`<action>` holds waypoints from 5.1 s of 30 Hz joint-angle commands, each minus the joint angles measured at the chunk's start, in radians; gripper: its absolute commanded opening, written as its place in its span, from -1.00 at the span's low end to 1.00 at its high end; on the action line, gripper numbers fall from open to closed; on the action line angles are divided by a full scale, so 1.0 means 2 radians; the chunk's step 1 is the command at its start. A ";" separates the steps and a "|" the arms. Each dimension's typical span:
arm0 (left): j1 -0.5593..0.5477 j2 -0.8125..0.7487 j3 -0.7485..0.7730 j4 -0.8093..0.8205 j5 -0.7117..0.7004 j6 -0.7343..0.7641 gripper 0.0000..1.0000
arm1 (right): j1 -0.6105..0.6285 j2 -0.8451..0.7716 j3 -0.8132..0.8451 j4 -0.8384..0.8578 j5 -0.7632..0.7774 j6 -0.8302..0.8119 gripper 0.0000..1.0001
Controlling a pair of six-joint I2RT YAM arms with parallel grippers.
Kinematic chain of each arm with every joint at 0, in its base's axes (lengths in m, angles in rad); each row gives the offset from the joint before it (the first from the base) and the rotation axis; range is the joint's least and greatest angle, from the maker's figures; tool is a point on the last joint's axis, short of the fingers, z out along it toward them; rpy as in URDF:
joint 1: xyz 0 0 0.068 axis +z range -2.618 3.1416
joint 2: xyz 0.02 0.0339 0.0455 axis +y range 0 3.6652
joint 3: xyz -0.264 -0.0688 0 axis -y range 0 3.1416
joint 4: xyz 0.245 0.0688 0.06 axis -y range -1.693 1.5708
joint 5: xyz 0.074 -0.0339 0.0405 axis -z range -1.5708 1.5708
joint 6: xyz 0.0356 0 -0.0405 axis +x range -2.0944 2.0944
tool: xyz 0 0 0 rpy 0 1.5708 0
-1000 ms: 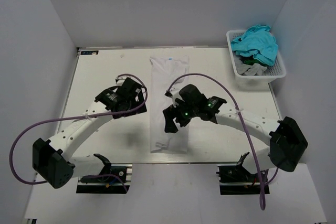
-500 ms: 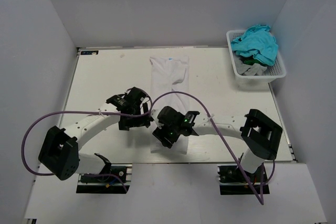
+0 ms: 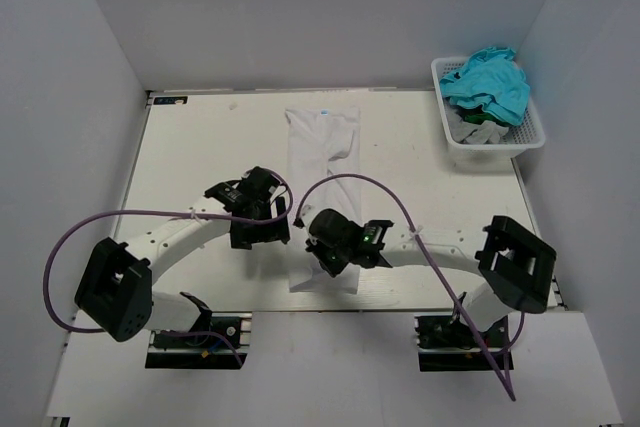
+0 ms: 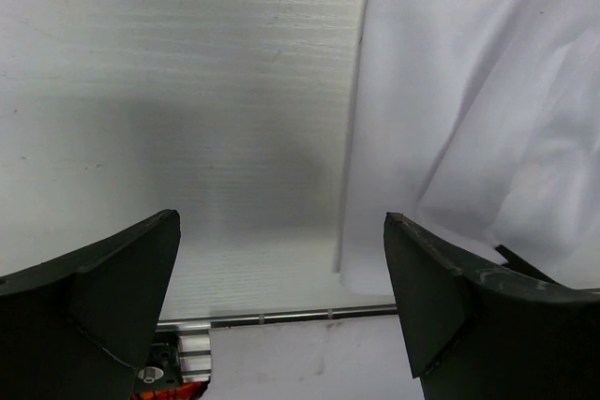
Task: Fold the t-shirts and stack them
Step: Rotate the tshirt 90 degrees, then grab the bottom of the folded rectangular tshirt with both arms
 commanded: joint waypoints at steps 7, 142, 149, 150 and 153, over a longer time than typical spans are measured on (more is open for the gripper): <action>-0.001 0.016 0.009 0.015 0.023 0.007 0.99 | 0.014 -0.082 -0.071 0.029 -0.020 0.098 -1.00; 0.013 0.022 -0.049 0.120 0.126 0.053 0.88 | -0.126 -0.094 -0.022 -0.134 0.045 0.258 0.69; -0.014 0.055 -0.068 0.162 0.143 0.076 0.71 | -0.128 -0.037 -0.012 -0.118 -0.010 0.234 0.40; -0.020 0.060 -0.068 0.162 0.143 0.076 0.67 | -0.128 -0.027 -0.012 -0.111 -0.020 0.231 0.36; -0.031 0.066 -0.064 0.159 0.123 0.076 0.44 | -0.128 -0.008 -0.012 -0.098 -0.034 0.219 0.34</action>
